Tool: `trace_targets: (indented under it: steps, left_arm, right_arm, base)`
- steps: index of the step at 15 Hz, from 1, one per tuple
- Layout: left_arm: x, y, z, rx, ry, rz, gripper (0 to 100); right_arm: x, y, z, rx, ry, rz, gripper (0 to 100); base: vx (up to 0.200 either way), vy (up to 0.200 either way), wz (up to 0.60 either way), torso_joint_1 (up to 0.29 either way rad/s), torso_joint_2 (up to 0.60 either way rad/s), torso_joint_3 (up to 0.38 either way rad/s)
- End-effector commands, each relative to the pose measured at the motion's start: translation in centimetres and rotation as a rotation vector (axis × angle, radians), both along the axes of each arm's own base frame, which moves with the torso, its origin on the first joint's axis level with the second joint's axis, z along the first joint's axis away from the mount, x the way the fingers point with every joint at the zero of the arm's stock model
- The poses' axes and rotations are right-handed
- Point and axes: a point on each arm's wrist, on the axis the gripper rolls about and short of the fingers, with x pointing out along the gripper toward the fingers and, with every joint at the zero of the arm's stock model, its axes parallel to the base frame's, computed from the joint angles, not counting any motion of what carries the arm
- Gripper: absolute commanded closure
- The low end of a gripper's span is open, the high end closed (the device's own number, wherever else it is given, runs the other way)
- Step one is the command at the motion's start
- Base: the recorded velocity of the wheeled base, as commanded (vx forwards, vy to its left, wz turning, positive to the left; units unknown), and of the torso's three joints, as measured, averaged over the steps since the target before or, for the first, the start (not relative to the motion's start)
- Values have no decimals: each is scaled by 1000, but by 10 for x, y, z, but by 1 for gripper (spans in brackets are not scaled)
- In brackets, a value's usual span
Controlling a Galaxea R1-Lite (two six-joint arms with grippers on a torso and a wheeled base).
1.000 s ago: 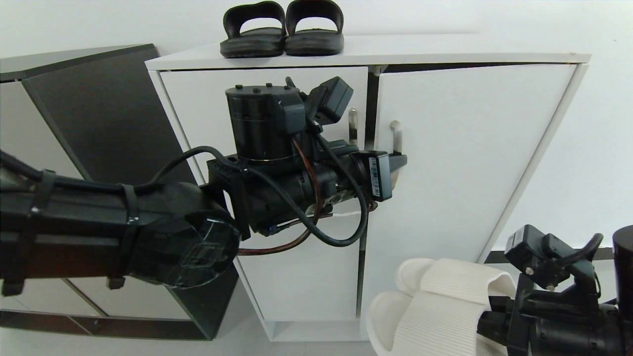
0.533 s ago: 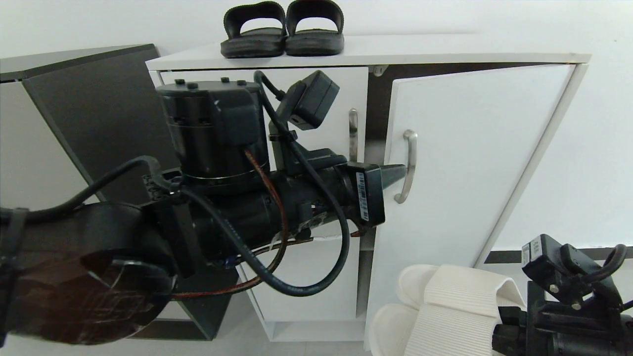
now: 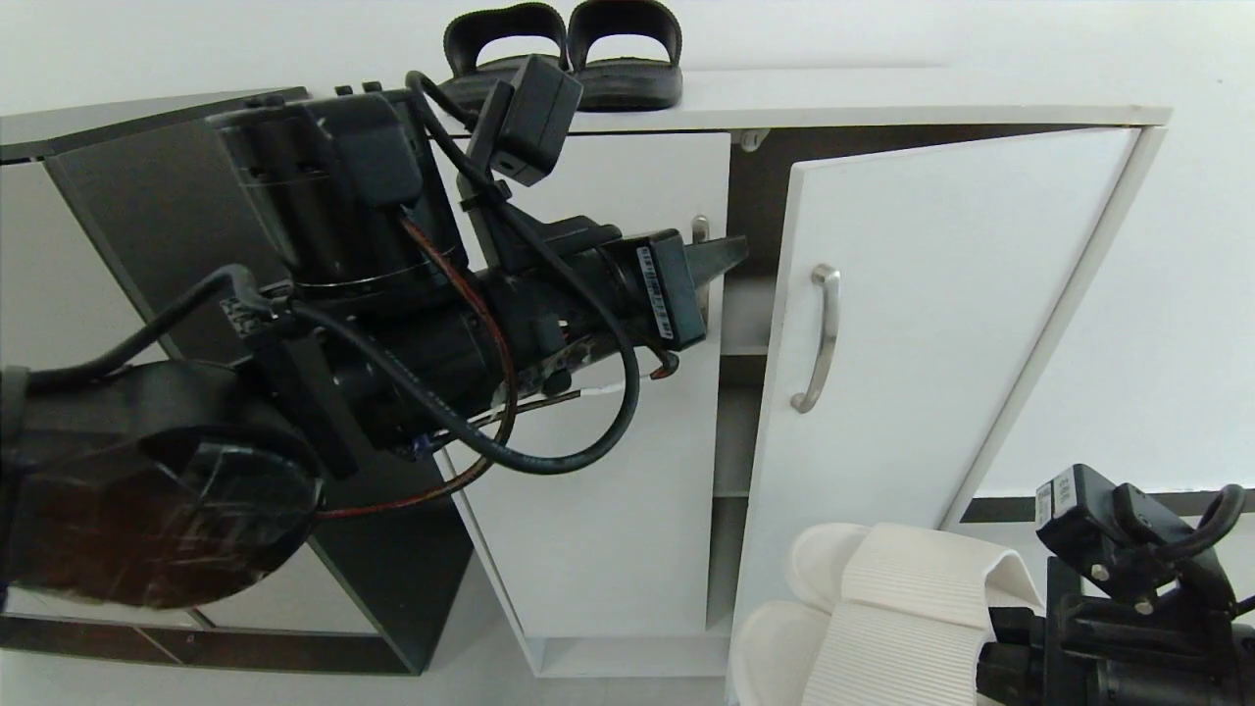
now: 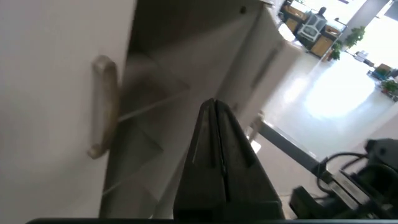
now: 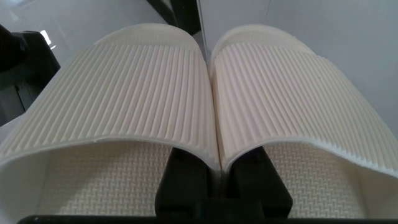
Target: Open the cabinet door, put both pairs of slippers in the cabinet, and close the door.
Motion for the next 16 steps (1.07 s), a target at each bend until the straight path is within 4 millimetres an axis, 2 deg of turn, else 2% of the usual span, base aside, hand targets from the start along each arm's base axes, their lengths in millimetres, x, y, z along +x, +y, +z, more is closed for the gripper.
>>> trace_targets:
  steps: [1, 3, 9, 13, 14, 16]
  left_arm:
    - [27, -11, -11, 17, 29, 29, 100]
    - [38, -19, -14, 31, 52, 36, 100]
    - [35, -26, -10, 29, 40, -20, 100]
    - [39, -34, -17, 39, 55, -28, 100]
    - [36, -38, -17, 40, 56, -40, 100]
    - [12, -51, -10, 29, 41, -105, 100]
  right_arm:
    - [0, 0, 0, -2, 1, -1, 100]
    - [2, 2, -2, -10, 9, -2, 100]
    - [3, 3, -3, -14, 13, -2, 100]
    - [1, 2, -6, -24, 25, 2, 100]
    - [0, 2, -7, -27, 28, 4, 100]
    - [0, 1, -6, -20, 25, 4, 100]
  base:
    - [0, 0, 0, 0, 0, 0]
    - [0, 0, 0, 0, 0, 0]
    - [0, 0, 0, 0, 0, 0]
    - [0, 0, 0, 0, 0, 0]
    - [-200, 0, 0, 7, 2, 2]
    - [-200, 0, 0, 7, 0, 0]
